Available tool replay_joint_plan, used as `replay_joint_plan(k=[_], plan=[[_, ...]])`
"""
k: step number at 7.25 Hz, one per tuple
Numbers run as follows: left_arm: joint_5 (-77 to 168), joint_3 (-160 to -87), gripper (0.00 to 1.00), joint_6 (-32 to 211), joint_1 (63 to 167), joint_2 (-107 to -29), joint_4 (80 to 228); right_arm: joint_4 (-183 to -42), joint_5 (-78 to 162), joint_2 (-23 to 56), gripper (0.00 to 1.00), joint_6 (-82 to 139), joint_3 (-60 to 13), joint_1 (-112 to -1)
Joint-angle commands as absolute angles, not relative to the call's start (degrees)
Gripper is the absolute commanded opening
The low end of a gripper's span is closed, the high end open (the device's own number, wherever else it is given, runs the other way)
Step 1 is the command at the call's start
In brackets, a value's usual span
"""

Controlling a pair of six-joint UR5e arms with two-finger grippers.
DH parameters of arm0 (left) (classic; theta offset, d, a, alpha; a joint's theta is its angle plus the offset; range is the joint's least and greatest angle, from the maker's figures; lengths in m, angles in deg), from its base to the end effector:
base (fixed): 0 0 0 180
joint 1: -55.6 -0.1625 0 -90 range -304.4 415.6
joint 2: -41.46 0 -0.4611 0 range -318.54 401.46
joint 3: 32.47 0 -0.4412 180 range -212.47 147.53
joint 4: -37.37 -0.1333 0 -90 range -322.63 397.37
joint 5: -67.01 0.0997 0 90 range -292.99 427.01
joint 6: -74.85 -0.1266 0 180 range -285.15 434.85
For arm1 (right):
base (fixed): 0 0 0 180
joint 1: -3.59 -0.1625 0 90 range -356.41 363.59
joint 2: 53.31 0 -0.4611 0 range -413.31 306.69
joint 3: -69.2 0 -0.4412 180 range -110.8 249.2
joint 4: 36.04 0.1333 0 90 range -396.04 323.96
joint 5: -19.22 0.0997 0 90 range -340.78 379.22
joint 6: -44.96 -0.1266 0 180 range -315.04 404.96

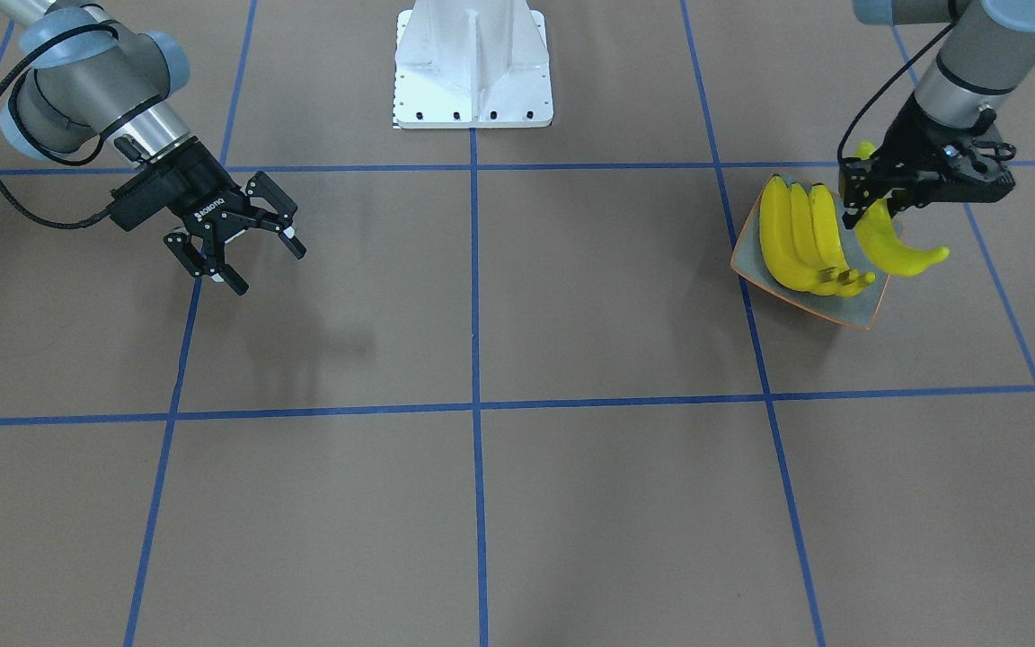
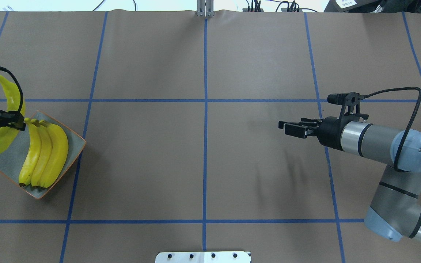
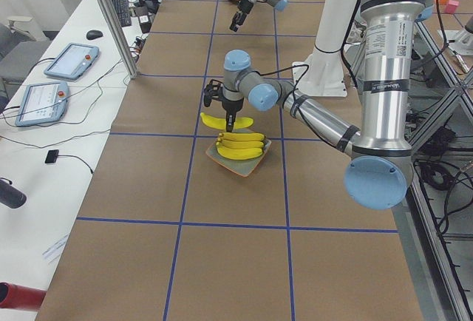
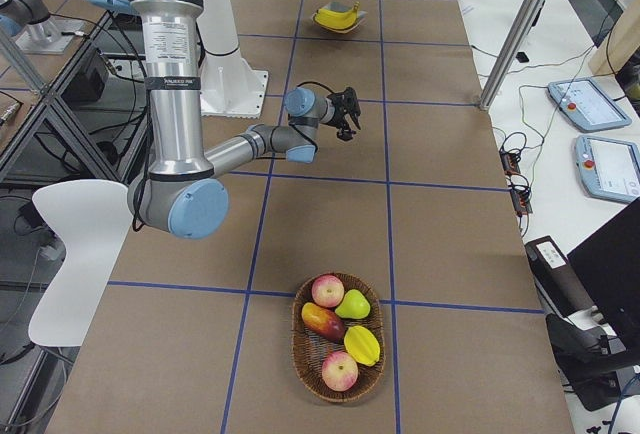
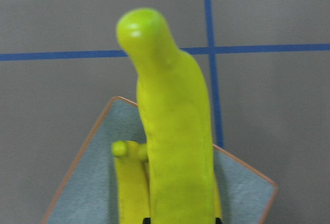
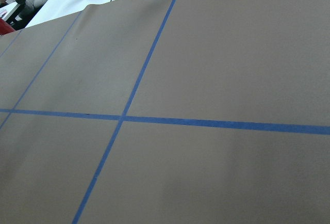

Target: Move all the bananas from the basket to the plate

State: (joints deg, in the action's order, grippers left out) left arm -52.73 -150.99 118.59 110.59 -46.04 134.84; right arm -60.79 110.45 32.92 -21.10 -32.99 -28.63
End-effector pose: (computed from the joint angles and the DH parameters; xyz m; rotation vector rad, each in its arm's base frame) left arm 0.2407 -0.4665 0.4663 0.1216 0.7512 0.0067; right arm -0.4336 -0.4276 0.4221 0.6518 -1.2595 0.1042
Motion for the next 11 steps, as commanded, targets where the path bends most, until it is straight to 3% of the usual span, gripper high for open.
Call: replay_joint_plan(k=[1,8,11], plan=[[-52.88,-146.83,0.00,116.95,111.41,-45.37,135.19,-60.82,110.27,33.26,1.00,-21.13,-32.93,-28.93],[-54.82,-143.91,0.00,122.12,106.94,-45.20,135.36,-60.82,109.30,33.17,1.00,-21.40,-31.97,-28.76],[-53.58,-143.91,0.00,123.46,105.17,-39.77,142.72,-60.82,108.87,32.99,1.00,-21.40,-31.70,-28.76]])
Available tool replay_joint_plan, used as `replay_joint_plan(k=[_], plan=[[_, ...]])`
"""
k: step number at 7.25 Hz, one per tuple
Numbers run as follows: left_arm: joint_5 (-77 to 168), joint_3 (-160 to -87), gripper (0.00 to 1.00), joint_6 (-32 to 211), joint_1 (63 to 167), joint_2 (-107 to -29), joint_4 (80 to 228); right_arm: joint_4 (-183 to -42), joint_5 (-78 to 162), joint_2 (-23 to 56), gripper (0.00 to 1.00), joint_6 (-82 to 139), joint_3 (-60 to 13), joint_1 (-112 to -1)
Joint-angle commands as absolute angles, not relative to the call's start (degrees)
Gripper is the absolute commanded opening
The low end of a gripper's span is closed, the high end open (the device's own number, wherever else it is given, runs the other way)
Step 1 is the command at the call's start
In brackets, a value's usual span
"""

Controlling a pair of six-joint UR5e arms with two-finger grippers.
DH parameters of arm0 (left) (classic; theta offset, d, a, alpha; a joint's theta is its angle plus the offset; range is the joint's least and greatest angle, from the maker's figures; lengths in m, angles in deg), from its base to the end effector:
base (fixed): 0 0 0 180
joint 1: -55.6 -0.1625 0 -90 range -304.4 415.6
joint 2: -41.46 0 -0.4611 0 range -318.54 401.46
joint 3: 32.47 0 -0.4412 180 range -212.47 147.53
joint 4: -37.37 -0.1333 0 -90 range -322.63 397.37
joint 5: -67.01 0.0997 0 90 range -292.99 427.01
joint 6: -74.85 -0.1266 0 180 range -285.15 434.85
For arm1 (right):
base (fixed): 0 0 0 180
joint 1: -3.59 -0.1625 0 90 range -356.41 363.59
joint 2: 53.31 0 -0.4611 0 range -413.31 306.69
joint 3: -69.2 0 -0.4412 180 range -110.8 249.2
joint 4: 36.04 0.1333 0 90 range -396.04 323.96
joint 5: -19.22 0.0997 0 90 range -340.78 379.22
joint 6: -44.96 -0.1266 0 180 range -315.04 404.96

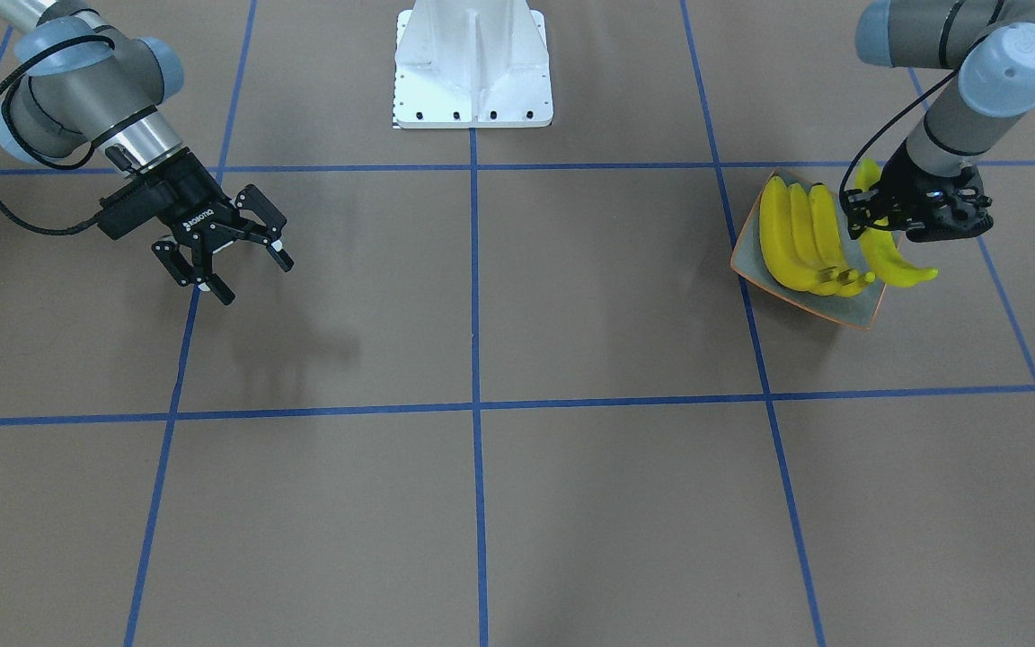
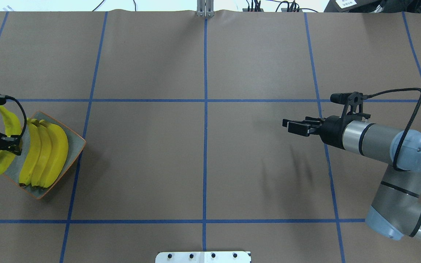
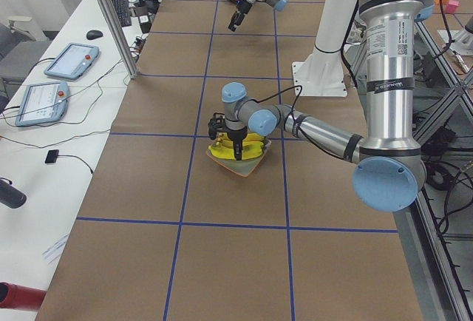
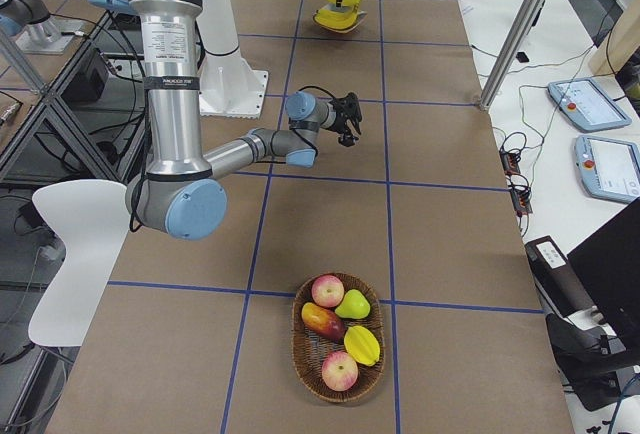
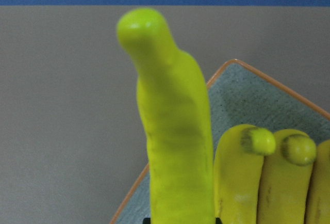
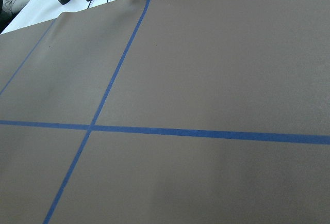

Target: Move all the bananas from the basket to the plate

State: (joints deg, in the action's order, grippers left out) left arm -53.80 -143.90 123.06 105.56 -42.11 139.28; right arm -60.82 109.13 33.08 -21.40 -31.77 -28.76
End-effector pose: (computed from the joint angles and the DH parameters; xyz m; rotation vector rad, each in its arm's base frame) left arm 0.2774 -0.4365 0.5583 -0.0385 0.6973 -0.0105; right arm -0.4340 -0.4329 0.4359 0.6555 -1.2302 0.1277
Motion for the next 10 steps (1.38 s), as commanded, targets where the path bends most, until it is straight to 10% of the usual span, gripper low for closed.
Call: replay_joint_plan(k=[1,7,9,10], plan=[[-53.58,-143.74,0.00,123.55,104.56,-39.75,142.75,-60.82,108.78,32.99,1.00,-21.40,-31.62,-28.76],[-53.58,-143.30,0.01,124.60,102.53,-40.28,142.75,-60.82,108.08,32.99,1.00,-21.40,-31.70,-28.76],[-52.36,-143.38,1.00,124.86,102.35,-40.37,142.83,-60.82,108.07,32.99,1.00,-21.57,-31.70,-28.76],[-51.74,-143.30,1.00,124.78,102.35,-40.54,142.83,-60.74,108.16,32.91,1.00,-22.88,-31.70,-28.67]])
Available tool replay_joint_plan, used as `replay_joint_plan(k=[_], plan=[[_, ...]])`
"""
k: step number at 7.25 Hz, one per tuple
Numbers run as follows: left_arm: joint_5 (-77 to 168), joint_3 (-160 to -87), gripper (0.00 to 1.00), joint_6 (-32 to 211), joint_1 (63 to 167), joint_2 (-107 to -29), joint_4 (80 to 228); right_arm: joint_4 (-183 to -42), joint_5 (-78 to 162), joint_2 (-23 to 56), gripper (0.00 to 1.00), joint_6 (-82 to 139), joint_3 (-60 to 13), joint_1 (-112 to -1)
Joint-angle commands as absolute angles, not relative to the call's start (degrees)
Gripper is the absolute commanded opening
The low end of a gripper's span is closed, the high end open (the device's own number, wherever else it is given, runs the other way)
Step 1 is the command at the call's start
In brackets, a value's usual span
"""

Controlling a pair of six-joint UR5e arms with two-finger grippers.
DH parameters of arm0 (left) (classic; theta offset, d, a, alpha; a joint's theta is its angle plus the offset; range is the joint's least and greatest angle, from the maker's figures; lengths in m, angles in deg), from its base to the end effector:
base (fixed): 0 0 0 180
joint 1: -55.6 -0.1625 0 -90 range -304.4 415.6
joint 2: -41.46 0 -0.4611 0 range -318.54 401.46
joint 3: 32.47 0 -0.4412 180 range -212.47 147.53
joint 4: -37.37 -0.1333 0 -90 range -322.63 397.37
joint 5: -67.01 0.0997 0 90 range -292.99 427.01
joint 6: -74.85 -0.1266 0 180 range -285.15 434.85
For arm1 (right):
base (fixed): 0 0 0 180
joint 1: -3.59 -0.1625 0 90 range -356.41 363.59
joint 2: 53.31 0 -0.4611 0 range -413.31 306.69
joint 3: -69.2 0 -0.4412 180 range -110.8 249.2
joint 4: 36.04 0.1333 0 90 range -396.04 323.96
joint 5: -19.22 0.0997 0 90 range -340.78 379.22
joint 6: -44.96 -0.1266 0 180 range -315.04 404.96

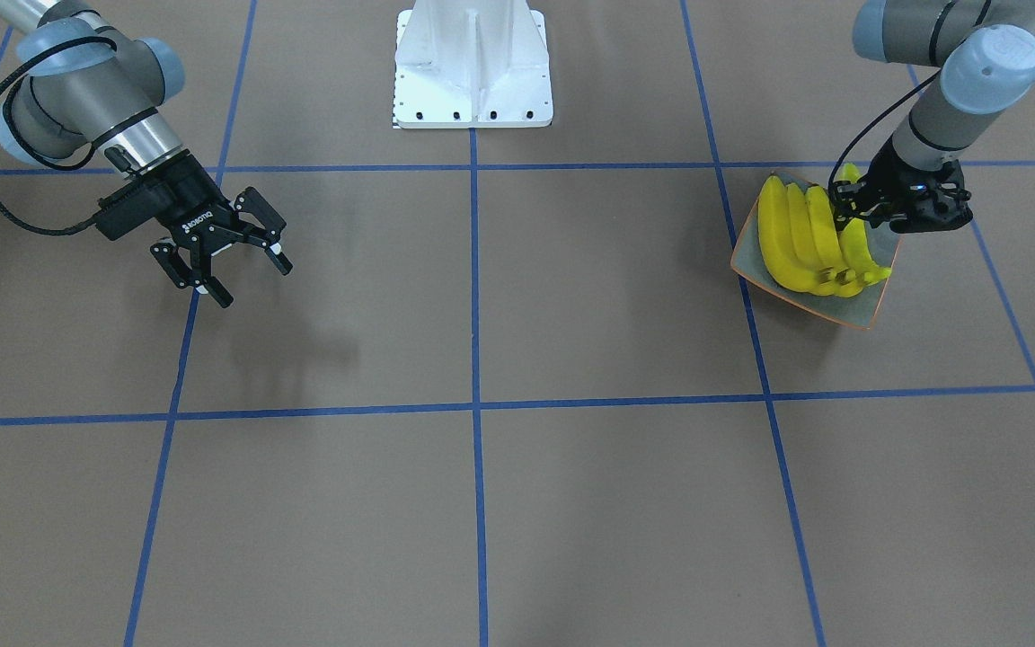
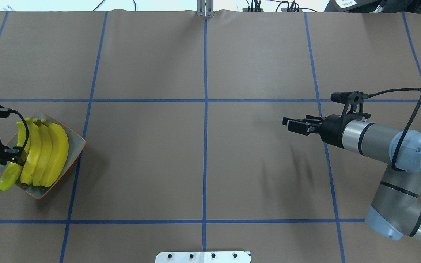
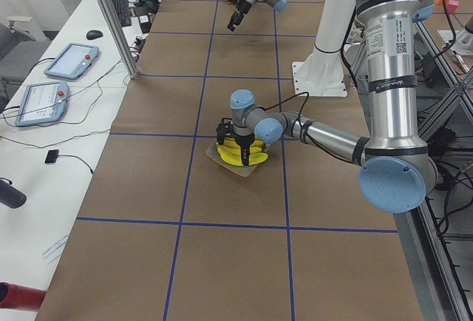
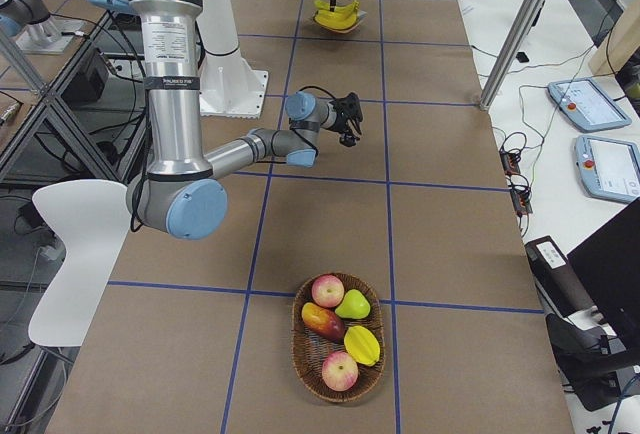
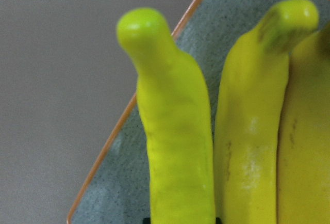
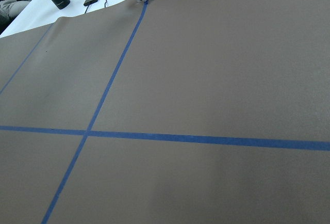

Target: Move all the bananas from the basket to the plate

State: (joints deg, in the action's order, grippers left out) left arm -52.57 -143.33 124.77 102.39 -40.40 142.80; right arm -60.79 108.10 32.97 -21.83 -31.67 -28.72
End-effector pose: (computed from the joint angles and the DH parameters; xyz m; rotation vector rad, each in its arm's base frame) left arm 0.2941 -0.4165 0.5718 -0.0370 0.6960 0.0145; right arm -0.4337 -0.4350 0.4357 0.6641 -1.2268 0.1458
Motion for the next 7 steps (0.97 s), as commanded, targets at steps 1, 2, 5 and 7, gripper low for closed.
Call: replay_joint_plan(k=[1,2,5,7], plan=[[-51.82,-143.47,1.00,124.25,102.44,-41.15,142.83,-60.74,108.16,32.91,1.00,-22.89,-31.70,-28.67],[-53.04,-144.95,1.00,124.34,102.53,-41.85,142.66,-60.74,108.25,33.08,1.00,-22.89,-31.88,-28.76],[-61.56,-149.79,1.00,123.99,109.17,-42.12,142.48,-61.43,118.36,39.03,1.00,-21.84,-33.54,-36.61],[-61.49,-149.89,1.00,112.89,114.72,-42.21,142.22,-64.31,134.03,42.21,1.00,-15.99,-32.59,-50.23]])
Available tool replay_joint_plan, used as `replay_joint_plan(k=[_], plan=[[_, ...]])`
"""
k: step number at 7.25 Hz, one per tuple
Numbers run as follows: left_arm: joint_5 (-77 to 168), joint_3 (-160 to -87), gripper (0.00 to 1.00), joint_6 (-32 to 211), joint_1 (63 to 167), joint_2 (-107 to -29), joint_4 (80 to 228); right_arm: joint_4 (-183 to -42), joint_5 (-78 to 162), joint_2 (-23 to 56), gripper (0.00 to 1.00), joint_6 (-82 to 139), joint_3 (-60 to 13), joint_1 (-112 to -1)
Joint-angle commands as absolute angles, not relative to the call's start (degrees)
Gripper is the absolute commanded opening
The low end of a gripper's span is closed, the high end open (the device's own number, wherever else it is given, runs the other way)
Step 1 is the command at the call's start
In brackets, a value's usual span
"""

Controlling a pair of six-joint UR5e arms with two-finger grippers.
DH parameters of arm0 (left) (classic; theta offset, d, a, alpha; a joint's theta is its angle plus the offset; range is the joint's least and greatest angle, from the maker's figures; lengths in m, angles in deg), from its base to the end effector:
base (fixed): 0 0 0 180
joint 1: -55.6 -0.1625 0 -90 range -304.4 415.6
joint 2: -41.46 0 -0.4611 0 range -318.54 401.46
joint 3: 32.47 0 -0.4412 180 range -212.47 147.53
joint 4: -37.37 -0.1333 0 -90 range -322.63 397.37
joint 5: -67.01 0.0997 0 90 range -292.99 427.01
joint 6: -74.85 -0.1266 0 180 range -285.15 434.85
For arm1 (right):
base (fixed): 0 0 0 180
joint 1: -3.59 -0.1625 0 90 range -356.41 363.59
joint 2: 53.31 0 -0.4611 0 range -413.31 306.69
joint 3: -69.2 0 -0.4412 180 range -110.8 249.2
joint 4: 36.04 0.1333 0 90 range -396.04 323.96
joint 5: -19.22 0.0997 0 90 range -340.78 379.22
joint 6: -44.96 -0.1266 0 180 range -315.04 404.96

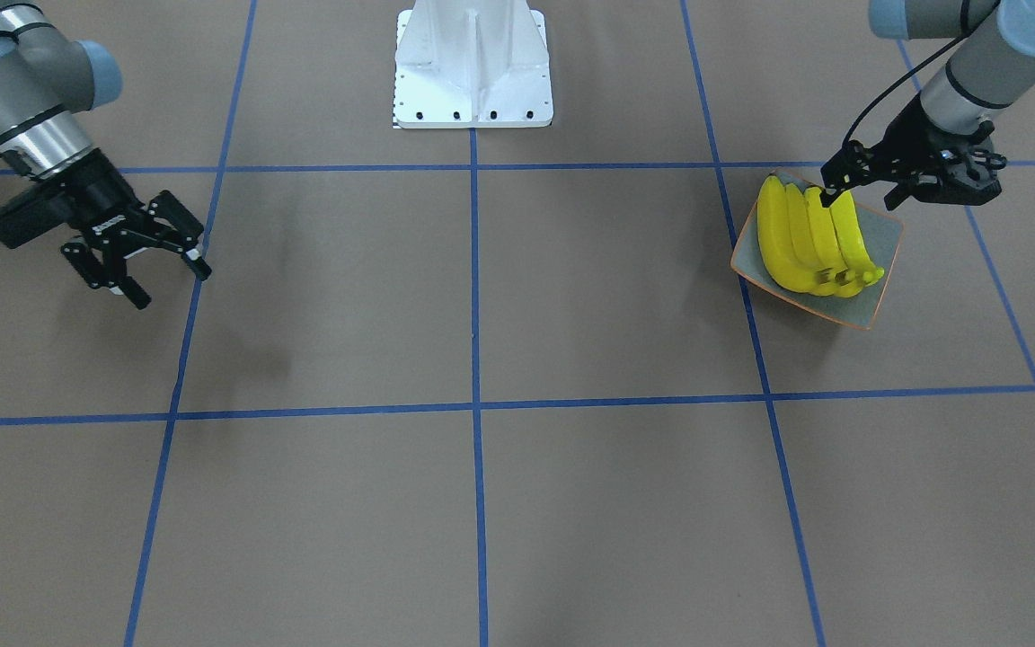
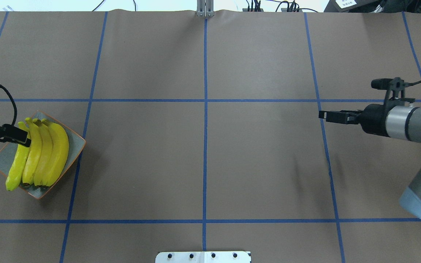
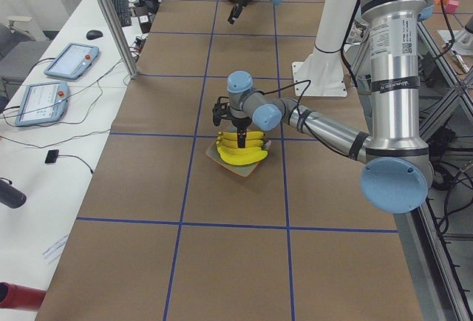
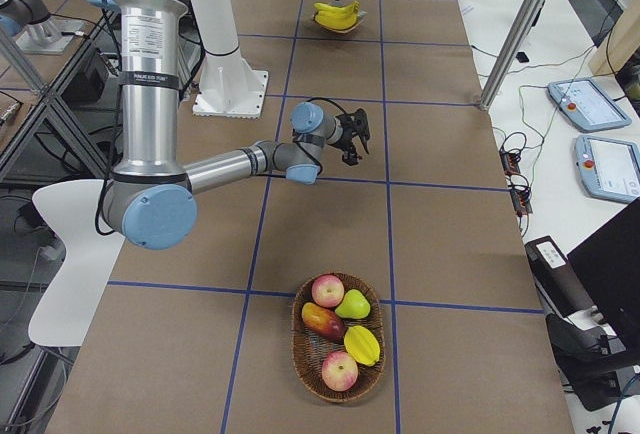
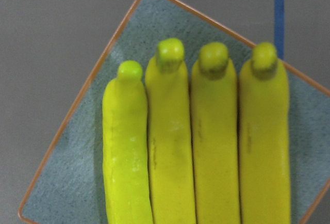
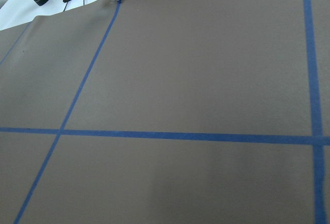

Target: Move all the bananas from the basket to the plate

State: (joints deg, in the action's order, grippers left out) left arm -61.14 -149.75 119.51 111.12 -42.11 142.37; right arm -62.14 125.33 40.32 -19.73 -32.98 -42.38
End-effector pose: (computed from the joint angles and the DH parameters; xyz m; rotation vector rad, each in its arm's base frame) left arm 0.2375 -0.4432 0.4860 0.0540 0.8781 0.0422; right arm -0.3139 -0.4659 0.4987 0.5342 -1.1610 0.1325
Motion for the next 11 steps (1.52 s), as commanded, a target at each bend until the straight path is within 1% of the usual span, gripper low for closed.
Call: replay_joint_plan(k=[1,2,4,6,9,11], plan=[[-61.49,-149.02,1.00,108.30,117.79,-42.12,141.35,-70.60,136.52,42.40,1.00,-8.64,-32.67,-54.21],[-61.14,-148.49,1.00,103.99,119.48,-43.17,137.16,-76.93,138.46,42.22,1.00,0.40,-32.50,-57.81],[-61.23,-145.33,1.00,92.58,125.00,-48.43,127.76,-90.47,144.78,40.65,1.00,14.39,-32.67,-65.80],[-61.31,-142.78,1.00,89.53,127.40,-50.38,123.77,-99.72,149.19,41.08,1.00,26.79,-32.50,-72.24],[-62.10,-140.40,1.00,89.71,128.54,-50.82,121.67,-113.69,154.30,41.69,1.00,39.56,-33.46,-77.35],[-67.00,-137.60,1.00,89.80,130.82,-51.26,121.39,-120.56,154.30,41.17,1.00,41.26,-33.72,-76.66]])
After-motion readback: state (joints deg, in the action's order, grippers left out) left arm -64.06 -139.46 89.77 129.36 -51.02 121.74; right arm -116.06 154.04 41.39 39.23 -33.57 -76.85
